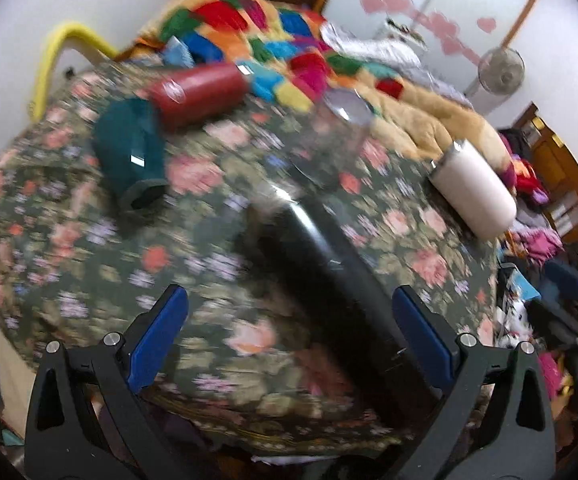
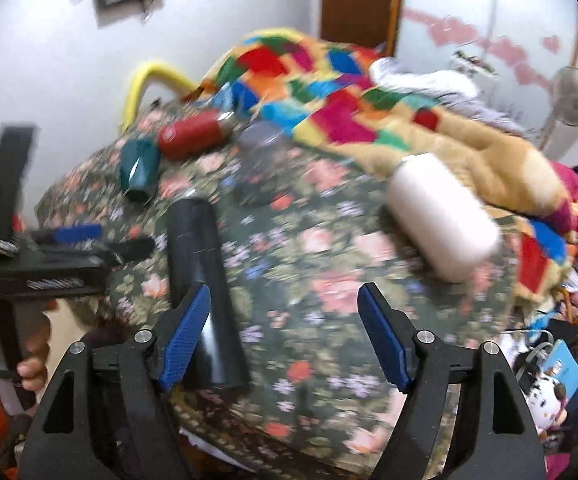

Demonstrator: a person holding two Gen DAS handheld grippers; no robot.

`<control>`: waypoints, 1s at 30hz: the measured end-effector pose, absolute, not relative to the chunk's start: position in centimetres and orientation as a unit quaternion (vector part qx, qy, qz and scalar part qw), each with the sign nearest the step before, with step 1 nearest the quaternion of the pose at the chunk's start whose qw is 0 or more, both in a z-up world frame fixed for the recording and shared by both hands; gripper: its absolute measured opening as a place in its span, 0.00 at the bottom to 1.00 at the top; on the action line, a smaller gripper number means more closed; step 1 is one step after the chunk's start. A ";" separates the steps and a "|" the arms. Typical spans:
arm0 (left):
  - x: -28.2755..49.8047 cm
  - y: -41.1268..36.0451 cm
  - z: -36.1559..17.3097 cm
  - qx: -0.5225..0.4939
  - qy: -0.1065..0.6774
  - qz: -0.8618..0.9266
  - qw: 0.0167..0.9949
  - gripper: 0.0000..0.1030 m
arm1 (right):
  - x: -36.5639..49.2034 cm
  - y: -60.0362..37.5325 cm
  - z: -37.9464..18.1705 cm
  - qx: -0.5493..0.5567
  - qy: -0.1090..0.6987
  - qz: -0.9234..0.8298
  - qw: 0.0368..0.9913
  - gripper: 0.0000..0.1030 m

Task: Flip cup upright
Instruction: 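Lower the thermos while the left gripper closes on its body, then rotate the thermos upright with the left gripper and set it on the bed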

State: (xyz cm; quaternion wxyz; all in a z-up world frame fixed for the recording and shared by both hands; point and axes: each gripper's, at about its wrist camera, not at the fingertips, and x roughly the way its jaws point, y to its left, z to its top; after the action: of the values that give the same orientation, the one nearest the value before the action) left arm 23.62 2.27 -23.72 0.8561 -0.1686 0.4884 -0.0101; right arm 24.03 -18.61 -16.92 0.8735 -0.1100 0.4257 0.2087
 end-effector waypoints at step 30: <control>25.1 -6.7 -19.0 -0.027 0.448 -0.040 0.893 0.62 | 20.5 -24.4 -14.5 -0.052 0.379 0.158 0.910 0.72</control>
State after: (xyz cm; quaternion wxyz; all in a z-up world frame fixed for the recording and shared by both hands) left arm 25.11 -6.66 -18.98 0.8926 -0.0268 0.4481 -0.0405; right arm 20.53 -24.36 -14.53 0.9103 -0.0524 0.3789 0.1582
